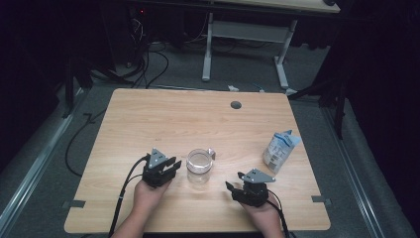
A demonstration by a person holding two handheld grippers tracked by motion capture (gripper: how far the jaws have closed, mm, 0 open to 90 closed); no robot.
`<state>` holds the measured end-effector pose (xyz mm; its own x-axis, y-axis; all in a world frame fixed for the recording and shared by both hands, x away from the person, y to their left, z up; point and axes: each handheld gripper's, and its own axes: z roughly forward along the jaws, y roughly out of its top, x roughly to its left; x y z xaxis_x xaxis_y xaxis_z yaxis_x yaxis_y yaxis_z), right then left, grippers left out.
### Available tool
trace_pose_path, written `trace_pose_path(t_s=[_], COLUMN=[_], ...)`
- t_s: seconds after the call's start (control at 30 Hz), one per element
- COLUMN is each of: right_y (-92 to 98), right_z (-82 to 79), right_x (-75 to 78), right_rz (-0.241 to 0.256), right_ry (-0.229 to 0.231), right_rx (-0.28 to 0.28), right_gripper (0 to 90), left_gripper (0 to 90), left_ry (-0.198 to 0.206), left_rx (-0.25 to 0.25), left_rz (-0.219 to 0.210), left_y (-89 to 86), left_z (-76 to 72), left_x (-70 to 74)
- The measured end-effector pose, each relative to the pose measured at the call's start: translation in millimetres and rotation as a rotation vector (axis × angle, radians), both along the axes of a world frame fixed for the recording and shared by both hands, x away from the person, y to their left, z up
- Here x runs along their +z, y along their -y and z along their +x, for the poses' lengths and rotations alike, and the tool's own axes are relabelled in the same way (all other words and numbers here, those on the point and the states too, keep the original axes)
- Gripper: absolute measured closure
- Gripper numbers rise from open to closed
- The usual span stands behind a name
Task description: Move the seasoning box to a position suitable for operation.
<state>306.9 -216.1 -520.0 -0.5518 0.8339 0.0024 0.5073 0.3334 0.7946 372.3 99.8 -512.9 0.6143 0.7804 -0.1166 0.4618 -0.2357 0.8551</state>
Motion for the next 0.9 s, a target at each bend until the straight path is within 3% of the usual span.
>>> trace_pose_path(t_s=[0.1,0.27,0.43,0.6,0.9], right_y=[-2.4,-2.4,-1.1,-0.7,2.4], right_z=[-0.2,-1.3,-2.1,-2.4,-1.8], right_x=[-1.3,-0.5,0.4,1.4,2.4], right_rz=[-0.001,0.007,0.016,0.023,0.027], right_ry=[-0.004,-0.004,0.003,0.003,0.004], right_rx=[0.008,0.005,-0.004,-0.009,-0.018], right_gripper=[43.0,46.6,53.2,56.7,63.5], left_gripper=[89.9,90.0,90.0,90.0,90.0], left_ry=[0.011,0.013,0.03,0.051,0.077], left_rx=[0.002,-0.012,-0.038,-0.053,-0.113], left_rz=[-0.023,-0.027,-0.045,-0.019,-0.038], left_y=[6.7,17.1,22.6,24.0,34.1], left_z=[6.3,16.1,13.9,5.1,-30.9], left_x=[-1.3,-3.3,-2.0,-1.8,-0.7])
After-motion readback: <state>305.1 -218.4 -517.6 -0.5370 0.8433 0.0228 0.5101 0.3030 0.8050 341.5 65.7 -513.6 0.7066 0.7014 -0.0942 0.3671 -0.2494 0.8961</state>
